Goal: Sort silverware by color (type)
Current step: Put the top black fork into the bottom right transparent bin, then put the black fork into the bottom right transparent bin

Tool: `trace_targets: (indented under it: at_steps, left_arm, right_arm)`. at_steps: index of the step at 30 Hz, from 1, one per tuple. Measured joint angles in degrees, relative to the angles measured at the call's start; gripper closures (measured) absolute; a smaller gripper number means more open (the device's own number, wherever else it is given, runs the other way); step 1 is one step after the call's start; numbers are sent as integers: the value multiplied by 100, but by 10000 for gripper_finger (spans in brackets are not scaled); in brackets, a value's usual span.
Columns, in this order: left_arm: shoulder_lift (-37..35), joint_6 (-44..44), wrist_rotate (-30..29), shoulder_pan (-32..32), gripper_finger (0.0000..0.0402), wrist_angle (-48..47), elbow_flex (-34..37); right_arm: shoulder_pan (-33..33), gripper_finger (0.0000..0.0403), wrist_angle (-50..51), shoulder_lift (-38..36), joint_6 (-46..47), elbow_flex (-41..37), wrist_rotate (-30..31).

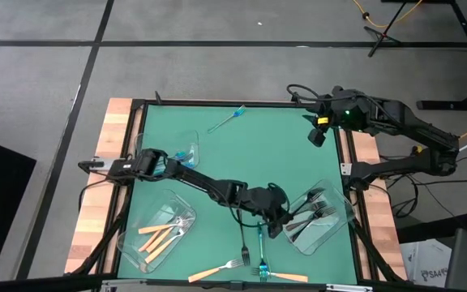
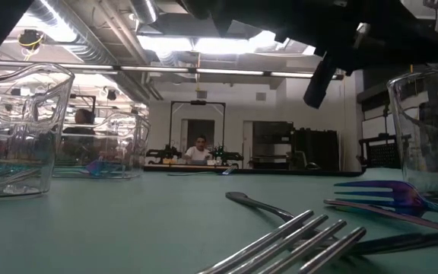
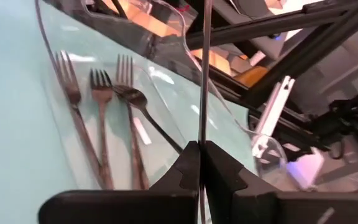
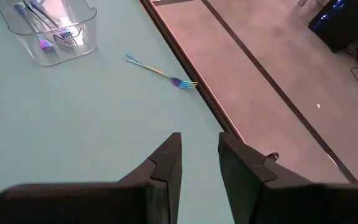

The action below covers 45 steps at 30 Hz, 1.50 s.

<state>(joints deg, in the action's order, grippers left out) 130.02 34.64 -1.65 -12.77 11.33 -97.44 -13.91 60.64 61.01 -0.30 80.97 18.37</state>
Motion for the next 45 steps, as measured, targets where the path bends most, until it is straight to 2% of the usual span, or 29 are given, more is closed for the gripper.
trace_targets:
  at_steps: [4,12,25,36,45]
  left_arm:
    - [0,-238,-191,0,399,-16,1]
    - [184,-529,-207,-1,396,50,1]
    - [195,-541,-358,4,393,-4,-1]
    - [195,-539,-339,0,363,-4,-1]
    - [199,-538,-342,0,358,-7,-1]
  right_arm:
    - [0,308,0,0,0,-1,0]
    - [0,308,-2,2,0,-3,0]
    - [0,308,59,2,0,-3,1]
    - [0,308,83,2,0,-3,0]
    - [0,308,83,2,0,-3,1]
